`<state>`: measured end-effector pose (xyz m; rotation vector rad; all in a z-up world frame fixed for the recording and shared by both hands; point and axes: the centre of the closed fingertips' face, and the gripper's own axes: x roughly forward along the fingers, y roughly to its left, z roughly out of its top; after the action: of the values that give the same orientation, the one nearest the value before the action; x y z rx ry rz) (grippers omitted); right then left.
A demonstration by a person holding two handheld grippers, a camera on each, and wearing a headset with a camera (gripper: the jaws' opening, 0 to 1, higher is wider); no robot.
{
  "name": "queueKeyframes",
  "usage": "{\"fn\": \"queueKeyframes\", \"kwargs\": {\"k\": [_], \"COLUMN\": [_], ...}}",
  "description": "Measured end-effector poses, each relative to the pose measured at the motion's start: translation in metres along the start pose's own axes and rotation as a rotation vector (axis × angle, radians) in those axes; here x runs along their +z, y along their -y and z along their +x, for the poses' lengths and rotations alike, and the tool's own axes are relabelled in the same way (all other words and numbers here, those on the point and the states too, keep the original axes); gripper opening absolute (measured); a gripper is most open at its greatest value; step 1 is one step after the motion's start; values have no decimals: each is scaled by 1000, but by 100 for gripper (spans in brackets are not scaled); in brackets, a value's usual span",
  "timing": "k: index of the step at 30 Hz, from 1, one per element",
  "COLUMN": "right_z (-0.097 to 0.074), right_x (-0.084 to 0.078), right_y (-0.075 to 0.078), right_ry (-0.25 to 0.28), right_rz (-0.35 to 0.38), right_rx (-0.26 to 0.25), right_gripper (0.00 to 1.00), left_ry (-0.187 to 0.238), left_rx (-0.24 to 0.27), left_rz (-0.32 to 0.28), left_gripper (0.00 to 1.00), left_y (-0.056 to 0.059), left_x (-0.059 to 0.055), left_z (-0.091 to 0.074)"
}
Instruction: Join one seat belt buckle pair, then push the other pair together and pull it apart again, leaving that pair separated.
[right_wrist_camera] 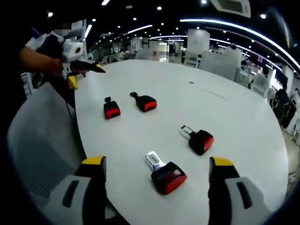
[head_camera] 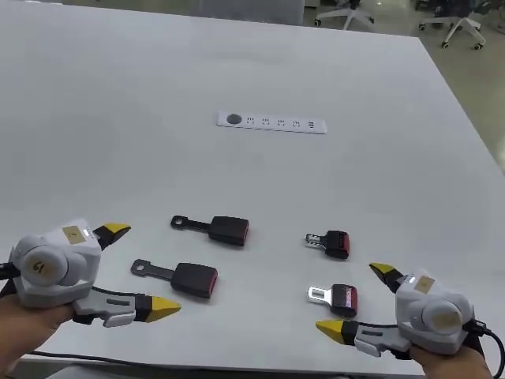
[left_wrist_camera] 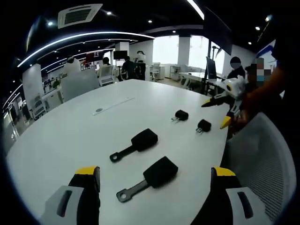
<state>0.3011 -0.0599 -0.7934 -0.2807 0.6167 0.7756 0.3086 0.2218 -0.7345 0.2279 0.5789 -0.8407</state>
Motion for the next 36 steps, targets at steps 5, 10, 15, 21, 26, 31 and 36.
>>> {"fn": "queueKeyframes", "kwargs": {"k": [5, 10, 15, 21, 26, 31, 36], "right_z": [1, 1, 2, 5, 6, 7, 8], "right_x": [-1, -1, -1, -1, -3, -6, -8], "right_y": [0, 1, 3, 3, 5, 6, 8], "right_ry": [-6, -7, -10, -12, -20, -26, -34], "right_rz": [-7, -4, -6, -5, -6, -5, -5], "right_rx": [4, 3, 7, 18, 30, 53, 69], "right_gripper": [92, 92, 92, 92, 91, 91, 89], "left_ry": [2, -3, -7, -22, -30, -40, -52], "left_rx": [-7, -9, -13, -19, -24, -33, -42], "left_rz": [3, 2, 0, 3, 5, 16, 26], "left_gripper": [99, 99, 100, 100, 100, 99, 99], "left_y": [0, -1, -2, -3, -4, -7, -7], "left_x": [1, -2, -3, -6, -8, -10, -10], "left_z": [1, 3, 5, 8, 11, 16, 20]}}
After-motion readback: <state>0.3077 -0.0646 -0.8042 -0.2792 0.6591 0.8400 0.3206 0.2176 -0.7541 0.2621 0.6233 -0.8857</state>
